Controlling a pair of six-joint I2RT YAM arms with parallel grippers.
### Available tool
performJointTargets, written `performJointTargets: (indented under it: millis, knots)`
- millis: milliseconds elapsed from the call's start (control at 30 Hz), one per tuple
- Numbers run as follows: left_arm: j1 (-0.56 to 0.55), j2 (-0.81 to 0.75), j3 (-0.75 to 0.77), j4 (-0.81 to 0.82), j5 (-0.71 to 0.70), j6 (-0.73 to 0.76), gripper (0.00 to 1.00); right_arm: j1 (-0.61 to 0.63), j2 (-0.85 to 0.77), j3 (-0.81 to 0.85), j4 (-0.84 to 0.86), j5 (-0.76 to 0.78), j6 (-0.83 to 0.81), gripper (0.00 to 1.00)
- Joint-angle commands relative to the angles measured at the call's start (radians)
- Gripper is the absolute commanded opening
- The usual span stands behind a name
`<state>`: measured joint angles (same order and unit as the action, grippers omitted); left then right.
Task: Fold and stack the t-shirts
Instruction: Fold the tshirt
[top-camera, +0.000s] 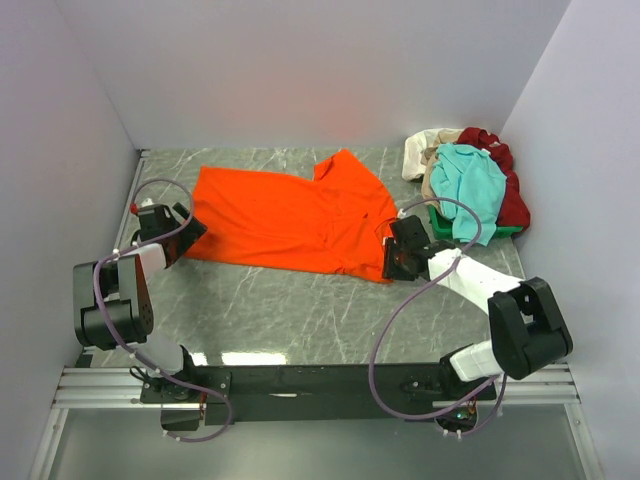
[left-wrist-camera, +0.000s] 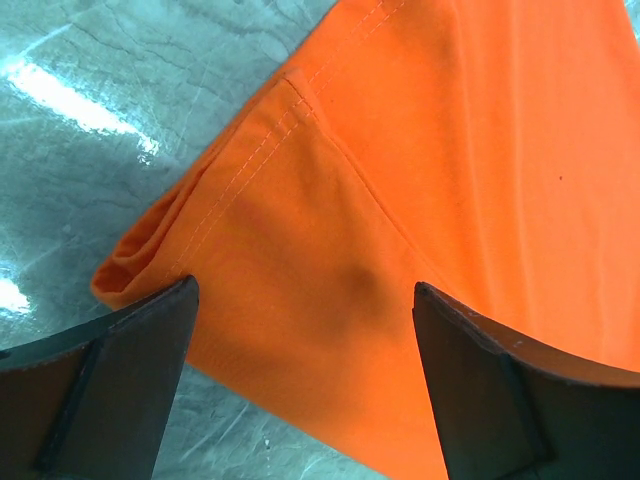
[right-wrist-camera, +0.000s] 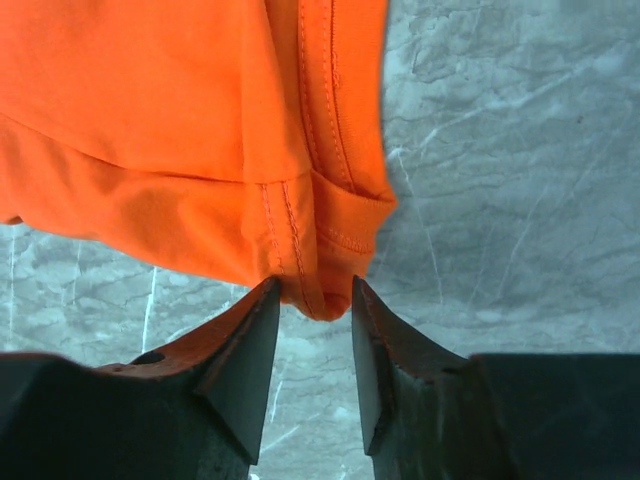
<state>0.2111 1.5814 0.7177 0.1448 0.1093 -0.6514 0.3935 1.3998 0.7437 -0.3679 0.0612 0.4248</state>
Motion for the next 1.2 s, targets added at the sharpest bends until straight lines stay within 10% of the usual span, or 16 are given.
performJointTargets:
  millis: [0, 233, 467, 1167]
  knots:
    - [0.016, 0.005, 0.008, -0.027, 0.003, 0.006, 0.95, -0.016, 0.024, 0.011, 0.037, -0.034, -0.012, 0.41]
    - [0.034, 0.023, 0.020, -0.025, 0.021, 0.009, 0.95, -0.027, 0.070, 0.023, 0.043, -0.058, -0.021, 0.35]
    - [0.071, 0.035, 0.025, -0.025, 0.052, 0.009, 0.96, -0.030, 0.070, 0.034, 0.006, -0.067, -0.027, 0.00]
    - [0.096, 0.046, 0.043, -0.047, 0.023, 0.016, 0.96, -0.030, 0.059, 0.138, -0.192, 0.158, -0.052, 0.00]
